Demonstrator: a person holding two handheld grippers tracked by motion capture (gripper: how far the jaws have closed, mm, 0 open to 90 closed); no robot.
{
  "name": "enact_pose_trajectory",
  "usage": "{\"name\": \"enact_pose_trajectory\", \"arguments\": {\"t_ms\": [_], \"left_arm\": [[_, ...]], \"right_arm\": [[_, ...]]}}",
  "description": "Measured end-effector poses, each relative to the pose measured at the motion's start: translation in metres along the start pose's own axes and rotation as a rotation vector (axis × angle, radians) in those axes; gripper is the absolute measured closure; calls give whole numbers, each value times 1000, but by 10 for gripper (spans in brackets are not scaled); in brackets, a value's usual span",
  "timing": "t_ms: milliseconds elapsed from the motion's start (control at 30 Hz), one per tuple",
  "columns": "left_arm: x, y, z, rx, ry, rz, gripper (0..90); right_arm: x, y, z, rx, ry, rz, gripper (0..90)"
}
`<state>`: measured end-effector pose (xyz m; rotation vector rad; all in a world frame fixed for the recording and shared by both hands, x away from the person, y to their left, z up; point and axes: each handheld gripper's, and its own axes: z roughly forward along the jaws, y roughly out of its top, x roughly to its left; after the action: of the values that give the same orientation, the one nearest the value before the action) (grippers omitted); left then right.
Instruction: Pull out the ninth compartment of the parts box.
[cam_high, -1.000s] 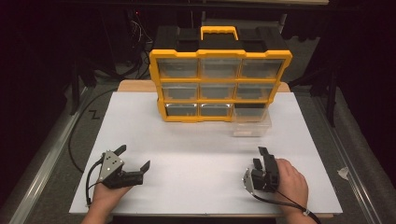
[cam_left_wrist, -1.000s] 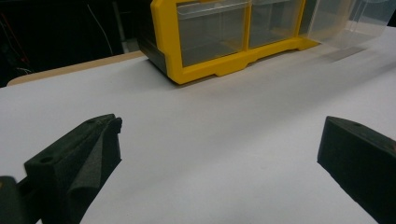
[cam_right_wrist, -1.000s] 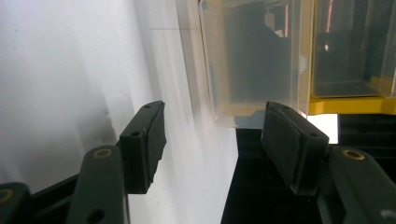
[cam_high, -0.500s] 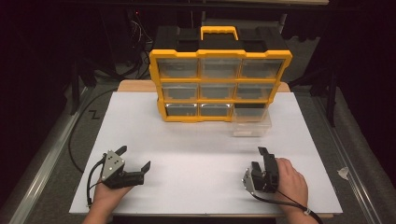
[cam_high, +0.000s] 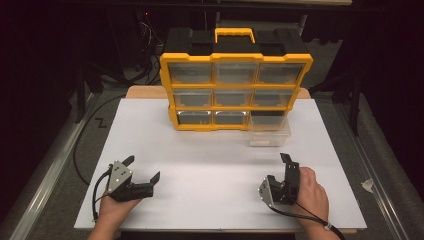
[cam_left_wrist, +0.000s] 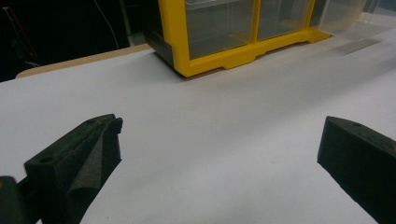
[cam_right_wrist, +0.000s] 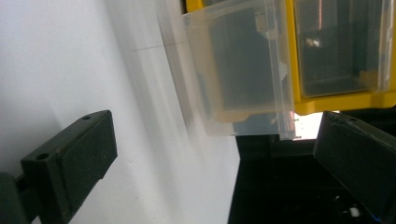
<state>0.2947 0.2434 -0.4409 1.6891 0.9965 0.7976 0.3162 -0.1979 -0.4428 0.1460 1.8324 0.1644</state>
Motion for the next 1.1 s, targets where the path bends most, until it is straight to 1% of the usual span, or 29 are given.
{"name": "enact_pose_trajectory", "arguments": {"t_ms": [33, 67, 133, 200, 233, 267, 300, 333, 367, 400, 433, 467, 500, 533, 567, 600, 700, 767, 800, 833, 867, 900, 933, 967, 1000, 1067, 1100], "left_arm": [[0, 0, 0, 0, 6, -2, 2], [1, 0, 0, 0, 14, -5, 2], [2, 0, 0, 11, 20, -10, 2], [1, 0, 0, 15, 16, -9, 2], [1, 0, -1, 16, 14, -9, 2], [0, 1, -3, 4, 14, -9, 2], [0, 1, -3, 4, 14, -9, 2], [0, 1, -3, -1, 13, -13, 2], [0, 1, -2, 4, 10, -13, 2], [0, 1, -2, 12, 8, -10, 2], [0, 1, -2, 12, 8, -10, 2], [1, 1, -1, 12, 6, -15, 2], [1, 1, -1, 12, 5, -19, 2], [1, 1, -1, 14, 4, -22, 2], [1, 1, -1, 16, 4, -20, 2], [1, 0, 0, 18, 5, -15, 2], [1, 1, -1, 10, 0, -13, 2], [0, 1, -1, 7, 2, -13, 2], [0, 1, -1, 10, 1, -9, 2], [0, 1, -1, 12, 1, -8, 2], [0, 1, -1, 12, 1, -8, 2], [1, 2, -1, 4, 1, -18, 2], [1, 2, -1, 3, 2, -21, 2], [1, 1, -1, 4, 3, -24, 2], [1, 1, 0, 8, 3, -22, 2], [1, 1, 0, 12, 1, -19, 2], [1, 1, 0, 4, 0, -24, 2]], "right_arm": [[1, 0, 1, 1, 0, 19, 9], [1, -1, 1, 6, 15, 20, 9], [1, -3, 2, 17, 26, 53, 9], [-3, -5, 2, 23, 51, 128, 9], [-3, -5, 1, 25, 54, 151, 9], [-3, -6, 0, 23, 61, 176, 9], [-3, -6, 0, 23, 61, 176, 9], [-5, -8, 0, 18, 78, 225, 9], [-7, -9, 1, 17, 83, 258, 9], [-8, -10, 1, 16, 98, 286, 9], [-8, -10, 1, 16, 98, 286, 9], [-9, -10, 2, 19, 108, 322, 10], [-8, -11, 3, 15, 123, 382, 10], [-8, -11, 3, 14, 139, 410, 9], [-9, -13, 5, 25, 157, 453, 10], [-11, -15, 6, 20, 178, 501, 10], [-15, -19, 7, 7, 202, 608, 10], [-17, -22, 7, 1, 221, 672, 10], [-17, -22, 7, 1, 221, 672, 10], [-19, -25, 7, -6, 257, 759, 10], [-19, -25, 7, -6, 257, 759, 10], [-20, -27, 6, -13, 268, 786, 10], [-20, -29, 6, -21, 279, 823, 10], [-20, -32, 6, -25, 307, 887, 10], [-20, -33, 6, -25, 322, 918, 10], [-21, -35, 6, -32, 330, 971, 10], [-21, -36, 5, -40, 334, 996, 10]]}}
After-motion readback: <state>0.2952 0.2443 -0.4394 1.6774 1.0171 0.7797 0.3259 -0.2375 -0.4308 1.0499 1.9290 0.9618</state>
